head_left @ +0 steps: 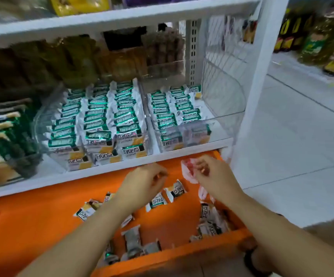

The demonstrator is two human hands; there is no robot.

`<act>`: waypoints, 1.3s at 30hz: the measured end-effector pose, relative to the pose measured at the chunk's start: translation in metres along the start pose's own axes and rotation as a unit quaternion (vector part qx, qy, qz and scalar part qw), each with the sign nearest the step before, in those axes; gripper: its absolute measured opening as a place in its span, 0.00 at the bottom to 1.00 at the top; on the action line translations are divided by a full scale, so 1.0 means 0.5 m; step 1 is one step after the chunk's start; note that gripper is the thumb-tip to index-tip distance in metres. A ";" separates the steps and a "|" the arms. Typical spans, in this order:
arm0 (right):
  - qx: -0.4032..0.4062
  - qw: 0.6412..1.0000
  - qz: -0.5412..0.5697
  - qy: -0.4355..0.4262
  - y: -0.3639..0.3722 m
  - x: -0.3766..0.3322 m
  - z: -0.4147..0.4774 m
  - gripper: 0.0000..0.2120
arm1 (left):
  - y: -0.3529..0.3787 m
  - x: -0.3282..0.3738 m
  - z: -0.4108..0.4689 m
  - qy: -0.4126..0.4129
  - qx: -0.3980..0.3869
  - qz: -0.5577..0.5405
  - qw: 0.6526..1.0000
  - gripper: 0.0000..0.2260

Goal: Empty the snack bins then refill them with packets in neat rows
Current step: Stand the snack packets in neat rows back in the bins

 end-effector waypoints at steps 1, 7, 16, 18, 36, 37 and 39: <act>-0.053 0.998 -0.013 0.013 0.031 0.011 0.000 0.07 | 0.022 -0.043 -0.012 -0.033 -0.032 0.002 0.999 0.08; -0.263 0.959 -0.079 0.072 0.194 0.090 0.029 0.22 | 0.141 -0.279 -0.055 -0.216 -0.174 -0.023 0.960 0.20; -0.393 0.898 -0.191 0.052 0.428 0.207 0.120 0.38 | 0.221 -0.540 -0.110 -0.417 -0.226 0.085 0.877 0.40; -0.380 0.897 -0.220 0.051 0.474 0.230 0.134 0.44 | 0.213 -0.591 -0.116 -0.449 -0.187 0.094 0.869 0.41; -0.449 0.851 -0.272 -0.018 0.576 0.201 0.104 0.37 | 0.374 -0.516 -0.084 -0.263 -0.291 0.066 0.918 0.39; -0.454 0.846 -0.278 -0.024 0.567 0.209 0.094 0.35 | 0.370 -0.504 -0.079 -0.256 -0.294 0.060 0.919 0.38; -0.461 0.841 -0.281 -0.035 0.548 0.224 0.075 0.28 | 0.357 -0.483 -0.070 -0.225 -0.268 0.042 0.936 0.37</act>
Point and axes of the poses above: each hand's wrist, its own z-axis towards the middle knuckle, its own y-axis out of the palm, x = y × z, the point moved 5 cm from there along z, towards the middle knuckle, and after that the axes turned 4 degrees about -y, right-handed, at the moved point
